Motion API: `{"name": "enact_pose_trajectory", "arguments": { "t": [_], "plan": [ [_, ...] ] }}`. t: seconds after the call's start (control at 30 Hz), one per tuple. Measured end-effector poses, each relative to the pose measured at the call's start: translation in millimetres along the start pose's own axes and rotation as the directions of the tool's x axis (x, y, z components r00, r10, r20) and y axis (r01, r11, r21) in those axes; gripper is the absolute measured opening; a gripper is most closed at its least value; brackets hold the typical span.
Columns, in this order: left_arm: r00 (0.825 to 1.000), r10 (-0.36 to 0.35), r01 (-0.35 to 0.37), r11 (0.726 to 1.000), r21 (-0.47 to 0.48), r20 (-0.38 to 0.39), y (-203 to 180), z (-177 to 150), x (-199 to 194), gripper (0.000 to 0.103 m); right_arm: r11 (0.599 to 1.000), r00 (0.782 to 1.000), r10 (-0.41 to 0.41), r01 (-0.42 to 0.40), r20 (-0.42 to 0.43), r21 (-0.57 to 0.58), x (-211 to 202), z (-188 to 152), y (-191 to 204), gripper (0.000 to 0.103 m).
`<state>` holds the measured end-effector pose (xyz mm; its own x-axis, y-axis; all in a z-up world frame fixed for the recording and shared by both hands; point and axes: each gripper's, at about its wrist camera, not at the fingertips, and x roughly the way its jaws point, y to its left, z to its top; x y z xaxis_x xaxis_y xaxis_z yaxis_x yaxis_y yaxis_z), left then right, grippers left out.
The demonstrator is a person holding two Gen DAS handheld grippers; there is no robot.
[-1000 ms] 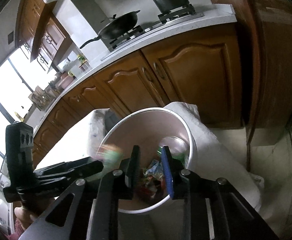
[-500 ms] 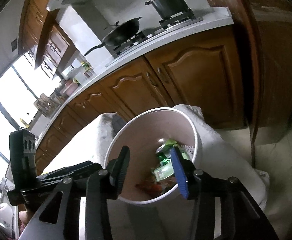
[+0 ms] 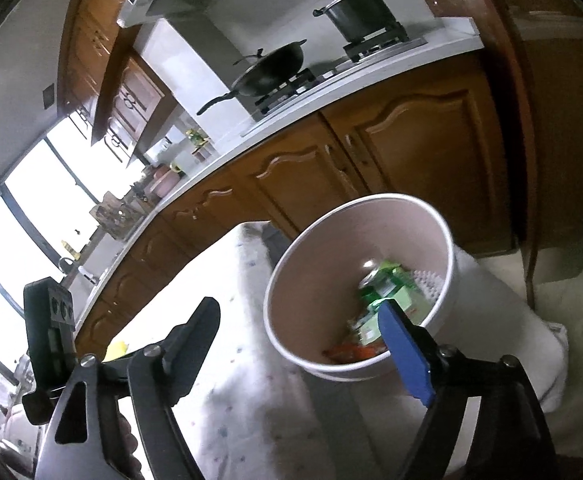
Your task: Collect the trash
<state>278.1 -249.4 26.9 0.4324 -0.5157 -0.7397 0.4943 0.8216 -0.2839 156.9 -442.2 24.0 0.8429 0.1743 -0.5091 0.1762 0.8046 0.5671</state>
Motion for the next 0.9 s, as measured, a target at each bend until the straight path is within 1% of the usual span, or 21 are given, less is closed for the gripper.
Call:
{"name": "enact_pose_trajectory", "arguments": {
  "t": [0.3,0.5,0.73,0.9],
  "plan": [
    [1.0,0.006,-0.004,0.999,-0.053,0.023,28,-28,-32,0.077,1.0,1.0,0.021,-0.021,0.011,-0.002,-8,-25,27,0.09],
    [0.999,0.01,-0.007,0.996,-0.094,0.033,44,-51,-49,0.077,1.0,0.999,0.028,-0.028,0.015,-0.007,-15,-45,42,0.091],
    [0.997,0.051,-0.043,0.992,-0.119,0.062,61,-81,-73,0.077,1.0,0.999,0.027,-0.027,0.02,-0.012,-22,-73,54,0.092],
    [0.99,0.087,-0.073,0.99,-0.12,0.114,72,-105,-96,0.081,0.999,0.998,0.03,-0.029,0.049,-0.031,-31,-99,66,0.093]
  ]
}}
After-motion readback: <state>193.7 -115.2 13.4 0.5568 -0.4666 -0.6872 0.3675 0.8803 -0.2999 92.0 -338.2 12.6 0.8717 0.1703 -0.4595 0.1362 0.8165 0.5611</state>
